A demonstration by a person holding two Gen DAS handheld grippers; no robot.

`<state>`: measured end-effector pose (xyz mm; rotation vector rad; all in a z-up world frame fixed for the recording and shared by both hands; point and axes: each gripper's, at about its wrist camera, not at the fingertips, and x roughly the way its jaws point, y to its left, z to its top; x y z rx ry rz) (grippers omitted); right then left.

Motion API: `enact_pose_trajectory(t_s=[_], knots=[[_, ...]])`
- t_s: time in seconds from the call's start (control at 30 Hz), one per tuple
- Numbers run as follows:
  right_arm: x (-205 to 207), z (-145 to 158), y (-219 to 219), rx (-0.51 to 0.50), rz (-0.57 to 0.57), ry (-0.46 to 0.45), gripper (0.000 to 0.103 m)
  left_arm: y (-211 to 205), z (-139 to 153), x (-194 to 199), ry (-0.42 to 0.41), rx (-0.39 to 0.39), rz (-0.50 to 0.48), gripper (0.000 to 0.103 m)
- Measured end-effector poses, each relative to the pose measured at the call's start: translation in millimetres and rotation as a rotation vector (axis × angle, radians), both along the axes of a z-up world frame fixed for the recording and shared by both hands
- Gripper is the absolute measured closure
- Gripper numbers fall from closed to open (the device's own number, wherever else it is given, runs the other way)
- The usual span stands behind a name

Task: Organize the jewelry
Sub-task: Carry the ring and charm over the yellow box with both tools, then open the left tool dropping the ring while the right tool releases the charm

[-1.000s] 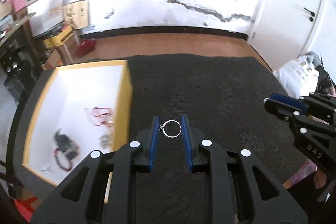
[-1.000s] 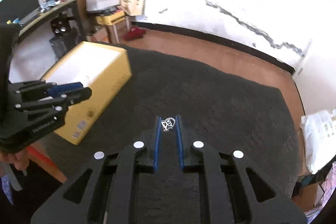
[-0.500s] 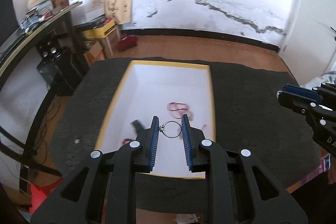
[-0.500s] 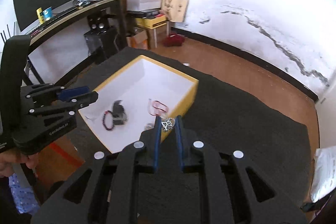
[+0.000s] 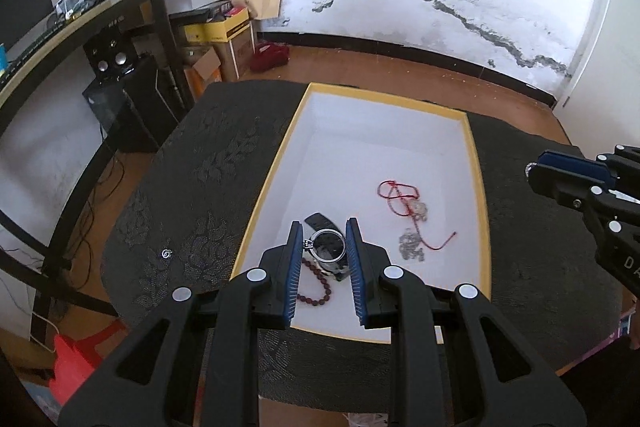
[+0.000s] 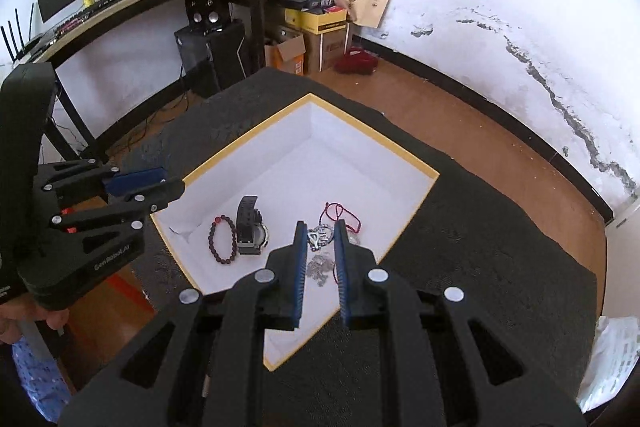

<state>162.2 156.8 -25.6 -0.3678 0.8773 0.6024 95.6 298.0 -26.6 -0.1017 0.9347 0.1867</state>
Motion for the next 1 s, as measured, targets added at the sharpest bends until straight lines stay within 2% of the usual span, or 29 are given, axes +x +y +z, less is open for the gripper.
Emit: enact_pose_trajectory(t_s=[0.43, 1.0], knots=[[20, -33, 24, -0.030, 0.014, 0.041, 0.089, 14, -34, 18, 0.047, -0.023, 0.021, 0.081], [29, -45, 25, -0.041, 0.008, 0.064, 0.089, 18, -54, 32, 0.076, -0.027, 0.024, 0.081]])
